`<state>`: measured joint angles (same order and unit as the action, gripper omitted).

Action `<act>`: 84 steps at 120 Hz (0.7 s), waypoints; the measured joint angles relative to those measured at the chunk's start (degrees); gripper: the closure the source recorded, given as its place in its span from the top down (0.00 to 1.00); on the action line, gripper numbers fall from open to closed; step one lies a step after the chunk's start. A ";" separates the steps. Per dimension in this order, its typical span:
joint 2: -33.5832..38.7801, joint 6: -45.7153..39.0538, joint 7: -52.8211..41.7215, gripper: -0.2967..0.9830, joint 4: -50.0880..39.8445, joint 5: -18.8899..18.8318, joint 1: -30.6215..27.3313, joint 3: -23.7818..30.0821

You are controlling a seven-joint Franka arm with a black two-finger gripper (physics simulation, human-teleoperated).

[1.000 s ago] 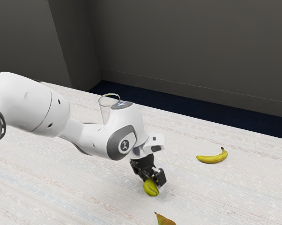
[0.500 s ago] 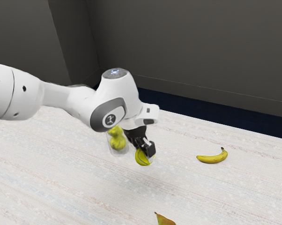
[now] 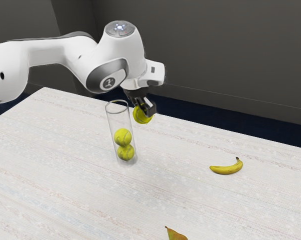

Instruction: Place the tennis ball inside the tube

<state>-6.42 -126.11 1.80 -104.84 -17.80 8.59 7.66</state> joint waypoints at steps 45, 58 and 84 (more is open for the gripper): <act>-0.11 1.10 -4.13 0.31 6.06 -5.29 -3.19 -2.81; -0.40 1.24 -5.53 0.32 6.05 -4.72 -1.53 -6.41; -0.79 1.37 -8.13 0.32 5.80 -3.05 -1.23 -9.40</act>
<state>-7.21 -124.74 -6.33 -99.04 -20.86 7.36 -1.74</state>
